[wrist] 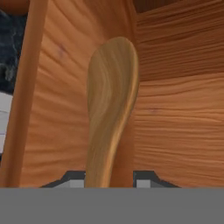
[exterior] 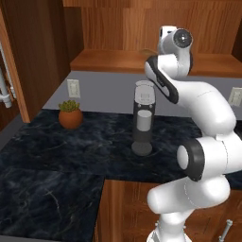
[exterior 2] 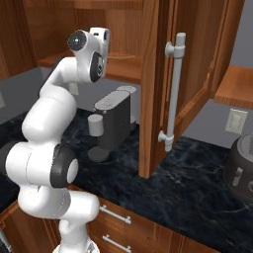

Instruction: Organize the utensils by type. Pick up the wooden spoons from the counter and place them in the open cabinet. Then pick up the metallic utensils from the counter and place them in the open drawer.

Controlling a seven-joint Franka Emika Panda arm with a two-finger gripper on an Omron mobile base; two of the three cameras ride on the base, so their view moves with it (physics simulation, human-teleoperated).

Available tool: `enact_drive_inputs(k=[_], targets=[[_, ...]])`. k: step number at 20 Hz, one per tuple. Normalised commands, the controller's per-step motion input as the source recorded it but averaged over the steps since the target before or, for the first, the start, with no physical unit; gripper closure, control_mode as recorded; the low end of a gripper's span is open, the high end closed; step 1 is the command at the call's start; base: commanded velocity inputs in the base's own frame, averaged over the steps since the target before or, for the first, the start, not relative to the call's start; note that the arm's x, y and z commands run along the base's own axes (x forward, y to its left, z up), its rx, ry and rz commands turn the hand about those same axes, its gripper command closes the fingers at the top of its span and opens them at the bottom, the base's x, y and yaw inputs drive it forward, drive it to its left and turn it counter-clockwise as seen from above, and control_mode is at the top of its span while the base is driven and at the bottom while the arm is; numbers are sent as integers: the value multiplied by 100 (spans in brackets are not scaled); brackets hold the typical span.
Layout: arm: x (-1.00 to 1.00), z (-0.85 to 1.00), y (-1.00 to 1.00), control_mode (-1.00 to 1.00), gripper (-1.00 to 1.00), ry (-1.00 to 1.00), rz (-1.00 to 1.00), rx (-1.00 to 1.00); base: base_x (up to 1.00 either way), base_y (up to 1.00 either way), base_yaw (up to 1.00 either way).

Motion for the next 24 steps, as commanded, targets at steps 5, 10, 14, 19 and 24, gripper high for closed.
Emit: enact_drive_inputs(k=[5, 10, 14, 19, 24], targets=[[10, -19, 0, -100, -100, -3, 6, 1, 0, 0, 0], [38, -3, -4, -100, -100, -2, 5, 4, 0, 0, 0], [35, 0, -1, -100, -100, 0, 1, 2, 0, 0, 0], [32, 0, 0, -100, -100, 0, 0, 4, 0, 0, 0], [27, 0, 0, -100, -100, 0, 0, 6, 0, 0, 0]])
